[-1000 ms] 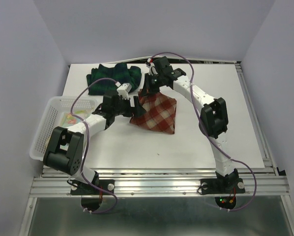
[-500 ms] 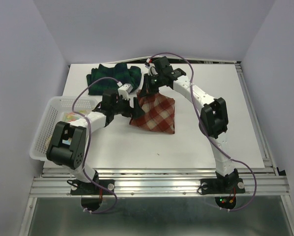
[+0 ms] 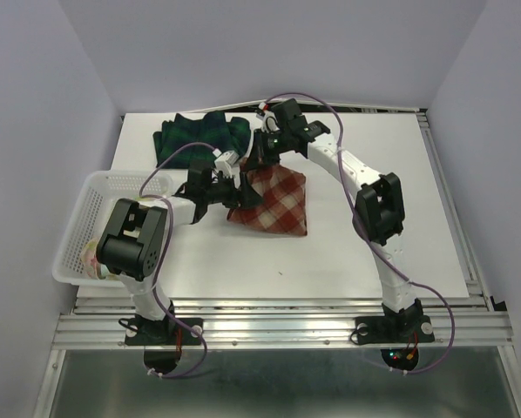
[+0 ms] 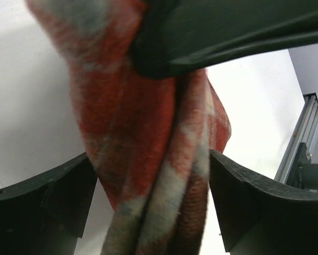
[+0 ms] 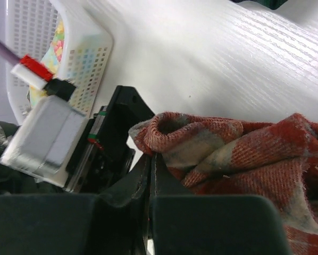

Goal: Fold and stack the skirts
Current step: Neatly place the folded skirt to the corner

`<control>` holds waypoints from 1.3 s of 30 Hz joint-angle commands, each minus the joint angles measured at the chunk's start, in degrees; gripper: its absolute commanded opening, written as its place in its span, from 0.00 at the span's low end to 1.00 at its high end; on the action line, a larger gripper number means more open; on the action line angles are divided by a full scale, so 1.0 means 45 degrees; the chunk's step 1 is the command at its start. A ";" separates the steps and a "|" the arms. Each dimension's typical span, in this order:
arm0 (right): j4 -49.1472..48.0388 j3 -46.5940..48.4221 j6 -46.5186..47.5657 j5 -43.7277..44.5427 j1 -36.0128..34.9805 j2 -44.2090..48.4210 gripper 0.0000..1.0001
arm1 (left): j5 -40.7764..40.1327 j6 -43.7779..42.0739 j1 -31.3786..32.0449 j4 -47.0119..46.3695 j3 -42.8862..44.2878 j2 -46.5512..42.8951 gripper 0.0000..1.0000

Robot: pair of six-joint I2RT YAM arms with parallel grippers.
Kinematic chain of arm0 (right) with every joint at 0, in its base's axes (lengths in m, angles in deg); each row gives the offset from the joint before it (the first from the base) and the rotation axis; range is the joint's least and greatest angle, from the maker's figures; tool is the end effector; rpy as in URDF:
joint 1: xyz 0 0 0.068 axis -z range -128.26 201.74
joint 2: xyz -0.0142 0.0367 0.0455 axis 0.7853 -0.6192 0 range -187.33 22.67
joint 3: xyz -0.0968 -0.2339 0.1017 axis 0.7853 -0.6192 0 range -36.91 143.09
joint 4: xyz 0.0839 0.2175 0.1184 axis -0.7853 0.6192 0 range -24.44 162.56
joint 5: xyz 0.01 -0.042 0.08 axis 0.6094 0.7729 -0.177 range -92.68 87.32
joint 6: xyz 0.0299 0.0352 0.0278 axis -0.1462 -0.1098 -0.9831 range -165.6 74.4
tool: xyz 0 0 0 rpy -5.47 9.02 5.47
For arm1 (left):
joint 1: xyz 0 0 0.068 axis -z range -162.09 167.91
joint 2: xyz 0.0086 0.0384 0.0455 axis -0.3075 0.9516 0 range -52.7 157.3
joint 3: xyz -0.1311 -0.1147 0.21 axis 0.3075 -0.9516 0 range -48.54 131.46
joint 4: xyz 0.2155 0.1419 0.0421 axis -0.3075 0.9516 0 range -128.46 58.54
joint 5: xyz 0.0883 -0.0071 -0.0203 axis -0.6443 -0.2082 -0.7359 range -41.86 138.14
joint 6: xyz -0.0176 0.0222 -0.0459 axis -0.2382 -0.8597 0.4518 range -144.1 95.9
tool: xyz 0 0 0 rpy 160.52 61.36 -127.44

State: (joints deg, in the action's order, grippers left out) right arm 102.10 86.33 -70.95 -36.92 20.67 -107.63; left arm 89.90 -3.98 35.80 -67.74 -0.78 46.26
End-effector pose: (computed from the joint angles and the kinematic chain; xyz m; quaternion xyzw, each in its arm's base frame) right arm 0.4318 0.2835 0.2730 -0.1597 0.8715 0.4164 0.2039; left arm 0.3302 -0.1316 0.1834 0.1844 0.7780 -0.4496 0.3983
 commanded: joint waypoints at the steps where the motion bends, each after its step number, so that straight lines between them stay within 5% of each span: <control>1: -0.1107 0.0445 -0.0383 -0.0594 0.0243 0.1026 0.01 | -0.0411 0.0899 -0.0011 -0.0935 0.0263 0.0430 0.86; 8: -0.1068 0.0621 -0.0169 0.0514 0.0361 0.0909 0.05 | -0.1543 0.1369 -0.0030 -0.0742 0.0556 0.0413 0.41; 12: -0.0990 0.0602 -0.0169 0.1474 0.0985 0.0967 0.61 | -0.3588 0.0376 0.0008 0.1358 0.1452 0.0216 0.00; 15: -0.0736 0.0485 -0.0052 0.2255 0.1648 0.1220 0.84 | -0.5132 -0.1050 0.0106 0.3644 0.3014 0.0586 0.00; 16: -0.0678 0.0388 -0.0032 0.2412 0.1844 0.1473 1.00 | -0.5371 -0.1362 0.0145 0.4060 0.3733 0.0858 0.00; 23: -0.0677 -0.1817 0.0651 0.2375 0.3758 0.2841 1.00 | -0.7617 -0.5326 0.0672 0.7402 0.8241 0.2636 0.00; 28: -0.0697 -0.3633 0.1041 0.1769 0.4618 0.3779 1.00 | -0.9142 -0.6775 0.1024 0.8790 1.1583 0.4061 0.27; 30: -0.0697 -0.3987 0.1197 0.1691 0.4735 0.3974 1.00 | -0.9143 -0.6854 0.1024 0.8966 1.2311 0.4317 0.31; 39: -0.0677 -0.4769 0.1491 0.1418 0.4854 0.4346 1.00 | -0.8908 -0.7302 0.0752 0.8696 1.4209 0.4397 0.17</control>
State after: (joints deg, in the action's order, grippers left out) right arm 100.42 65.06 -65.72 -28.88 42.66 -91.37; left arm 50.82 -34.15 40.39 -25.20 59.57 69.27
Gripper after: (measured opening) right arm 0.999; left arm 0.232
